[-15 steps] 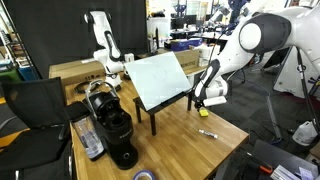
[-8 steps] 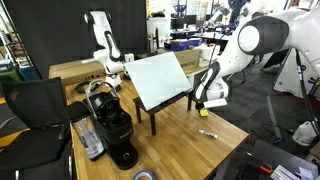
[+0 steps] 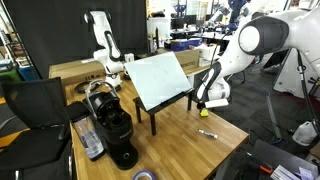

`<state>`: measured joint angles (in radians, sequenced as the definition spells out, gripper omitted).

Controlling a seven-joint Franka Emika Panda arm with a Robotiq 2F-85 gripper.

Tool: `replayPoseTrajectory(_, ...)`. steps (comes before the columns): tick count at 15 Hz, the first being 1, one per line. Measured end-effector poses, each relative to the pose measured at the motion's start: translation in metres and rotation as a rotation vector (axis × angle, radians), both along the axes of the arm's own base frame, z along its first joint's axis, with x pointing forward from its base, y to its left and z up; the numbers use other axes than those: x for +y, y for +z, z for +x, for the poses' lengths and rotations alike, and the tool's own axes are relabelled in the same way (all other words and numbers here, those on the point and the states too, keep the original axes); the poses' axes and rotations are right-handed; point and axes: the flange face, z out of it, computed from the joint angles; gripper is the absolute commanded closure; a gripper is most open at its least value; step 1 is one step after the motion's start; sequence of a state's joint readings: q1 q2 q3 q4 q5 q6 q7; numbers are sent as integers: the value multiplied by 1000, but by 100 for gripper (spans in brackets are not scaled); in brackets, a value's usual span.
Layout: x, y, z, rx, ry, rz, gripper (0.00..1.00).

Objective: Move the yellow sticky notepad to the left side of the table

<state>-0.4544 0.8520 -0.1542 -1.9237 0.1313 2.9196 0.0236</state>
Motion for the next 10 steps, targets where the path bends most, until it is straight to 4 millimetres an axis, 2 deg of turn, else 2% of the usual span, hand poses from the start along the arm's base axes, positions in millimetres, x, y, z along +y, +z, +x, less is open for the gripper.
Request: replayPoseTrajectory(10,6,-11,0,-7,10,-6,0)
